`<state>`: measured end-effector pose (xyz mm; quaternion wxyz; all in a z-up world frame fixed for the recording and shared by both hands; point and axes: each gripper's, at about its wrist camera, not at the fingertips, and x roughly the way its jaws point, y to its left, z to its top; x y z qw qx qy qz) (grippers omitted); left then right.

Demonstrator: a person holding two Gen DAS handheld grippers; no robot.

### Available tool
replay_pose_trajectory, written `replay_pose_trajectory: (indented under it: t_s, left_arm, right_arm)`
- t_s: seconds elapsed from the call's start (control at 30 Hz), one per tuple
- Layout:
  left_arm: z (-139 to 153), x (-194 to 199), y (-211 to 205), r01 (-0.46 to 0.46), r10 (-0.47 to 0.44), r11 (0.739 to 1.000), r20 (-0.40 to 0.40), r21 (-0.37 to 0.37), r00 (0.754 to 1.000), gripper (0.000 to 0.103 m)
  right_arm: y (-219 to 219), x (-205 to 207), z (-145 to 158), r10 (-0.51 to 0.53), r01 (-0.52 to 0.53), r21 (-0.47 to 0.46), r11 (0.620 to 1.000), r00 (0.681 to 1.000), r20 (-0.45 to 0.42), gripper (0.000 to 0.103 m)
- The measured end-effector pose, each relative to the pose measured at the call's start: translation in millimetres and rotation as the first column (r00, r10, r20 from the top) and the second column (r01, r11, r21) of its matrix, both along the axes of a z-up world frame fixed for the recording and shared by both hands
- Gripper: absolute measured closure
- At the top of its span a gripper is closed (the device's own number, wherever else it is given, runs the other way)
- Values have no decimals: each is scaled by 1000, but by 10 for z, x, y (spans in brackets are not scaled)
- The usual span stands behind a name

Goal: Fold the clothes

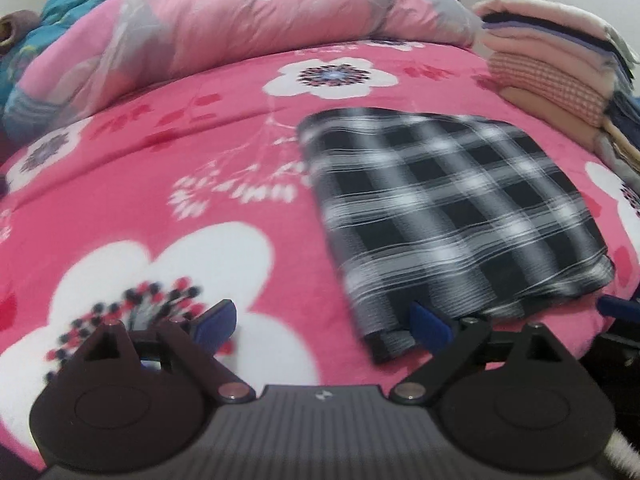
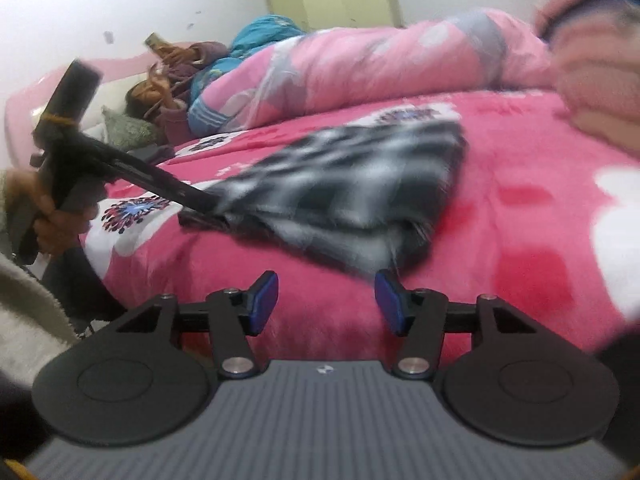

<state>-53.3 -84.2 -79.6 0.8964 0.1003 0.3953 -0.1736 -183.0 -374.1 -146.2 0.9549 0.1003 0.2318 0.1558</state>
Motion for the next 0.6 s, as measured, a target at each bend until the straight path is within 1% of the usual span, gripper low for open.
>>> replay_pose_trajectory:
  t_s: [0.1, 0.23, 0.3, 0.37, 0.4, 0.43, 0.47, 0.5, 0.57, 0.6]
  left_arm:
    - [70, -67, 76, -2, 2, 1000, 36, 5, 999, 11]
    - [135, -195, 55, 46, -46, 999, 89, 3, 995, 17]
    - [150, -276, -15, 78, -78, 997, 121, 6, 990, 23]
    - [172, -359, -112, 129, -127, 992, 167, -2, 978, 26]
    - [184, -401, -164, 159, -155, 987, 192, -8, 969, 28]
    - [196, -437, -230, 193, -187, 981, 217, -9, 958, 29]
    - [208, -465, -317, 234, -226, 972, 240, -5, 944, 29]
    - [214, -489, -408, 274, -266, 962, 260, 4, 928, 30]
    - [190, -518, -644, 363, -361, 931, 283, 50, 888, 33]
    - [163, -536, -760, 399, -404, 914, 291, 81, 867, 35]
  right_arm:
    - [-176, -32, 24, -43, 43, 58, 997, 999, -3, 51]
    - [-360, 23, 145, -80, 75, 136, 988, 996, 38, 52]
    - [-371, 58, 183, -78, 71, 142, 987, 996, 48, 56]
    - [-356, 102, 191, -68, 61, 162, 985, 997, 37, 64]
    - [-355, 120, 185, -62, 56, 175, 983, 998, 26, 66]
    - [-362, 138, 173, -63, 60, 187, 981, 998, 12, 70]
    - [-373, 152, 147, -72, 72, 205, 976, 997, -8, 75]
    - [-385, 165, 118, -82, 87, 226, 970, 996, -30, 77]
    - [-405, 162, 74, -106, 117, 256, 960, 993, -57, 84]
    - [-413, 157, 56, -114, 128, 268, 955, 991, -66, 84]
